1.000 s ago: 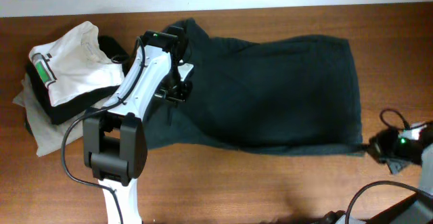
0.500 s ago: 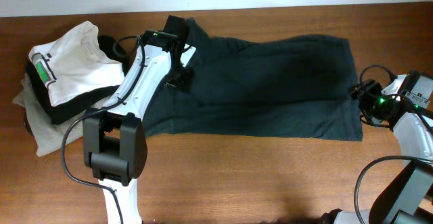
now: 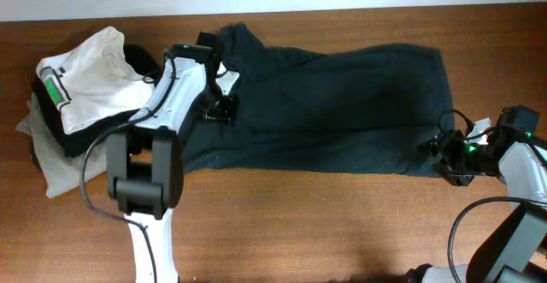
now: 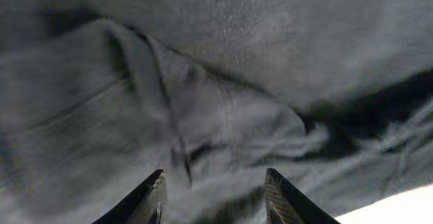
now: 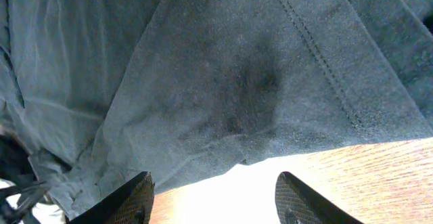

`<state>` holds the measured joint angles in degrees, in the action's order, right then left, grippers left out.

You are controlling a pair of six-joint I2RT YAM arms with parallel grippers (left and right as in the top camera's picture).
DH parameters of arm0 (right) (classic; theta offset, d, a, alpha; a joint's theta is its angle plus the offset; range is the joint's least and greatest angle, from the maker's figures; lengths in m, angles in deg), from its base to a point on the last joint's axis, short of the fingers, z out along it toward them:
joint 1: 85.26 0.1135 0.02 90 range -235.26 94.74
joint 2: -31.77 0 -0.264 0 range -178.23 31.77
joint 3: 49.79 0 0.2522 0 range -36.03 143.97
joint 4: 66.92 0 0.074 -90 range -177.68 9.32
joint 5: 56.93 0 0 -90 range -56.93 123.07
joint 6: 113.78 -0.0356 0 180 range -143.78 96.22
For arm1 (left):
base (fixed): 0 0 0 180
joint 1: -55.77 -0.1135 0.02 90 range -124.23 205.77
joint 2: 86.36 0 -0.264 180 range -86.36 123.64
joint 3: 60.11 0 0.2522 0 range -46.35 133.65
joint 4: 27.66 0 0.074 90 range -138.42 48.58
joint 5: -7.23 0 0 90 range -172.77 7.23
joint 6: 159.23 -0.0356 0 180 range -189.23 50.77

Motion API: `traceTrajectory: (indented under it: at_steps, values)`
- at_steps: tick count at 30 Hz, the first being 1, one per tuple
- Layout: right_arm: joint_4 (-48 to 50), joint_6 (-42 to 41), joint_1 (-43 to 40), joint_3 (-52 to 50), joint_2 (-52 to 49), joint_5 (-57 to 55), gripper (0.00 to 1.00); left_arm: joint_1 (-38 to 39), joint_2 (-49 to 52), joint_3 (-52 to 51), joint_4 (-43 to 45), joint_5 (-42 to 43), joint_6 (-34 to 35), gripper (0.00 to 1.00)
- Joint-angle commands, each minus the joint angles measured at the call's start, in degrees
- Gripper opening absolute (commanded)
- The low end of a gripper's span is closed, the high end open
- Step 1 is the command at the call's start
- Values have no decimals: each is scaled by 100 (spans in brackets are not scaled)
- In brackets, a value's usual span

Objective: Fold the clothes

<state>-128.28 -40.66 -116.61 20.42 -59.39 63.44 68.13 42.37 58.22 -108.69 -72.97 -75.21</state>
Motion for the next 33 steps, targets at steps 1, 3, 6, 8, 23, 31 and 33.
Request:
traceTrajectory:
  at_steps: [1,3,6,8,23,31,33]
  values:
    - [-2,59,-11,37,4,92,61,-4,374,-50,-79,330,13,41]
    - [-2,61,-11,37,4,92,61,-4,393,-50,-79,332,13,26]
    - [-2,59,-11,37,4,94,61,-15,391,98,-229,1215,11,0]
    - [0,59,-11,37,4,92,61,-15,378,662,-557,2015,-44,0]
    - [39,59,-11,37,4,72,61,68,380,1410,-1086,24,-129,64]
    - [44,57,-11,37,4,72,61,-625,1034,1344,-730,-81,2,51]
    - [42,59,-11,37,4,72,61,-632,1075,1344,-713,-114,-13,35]
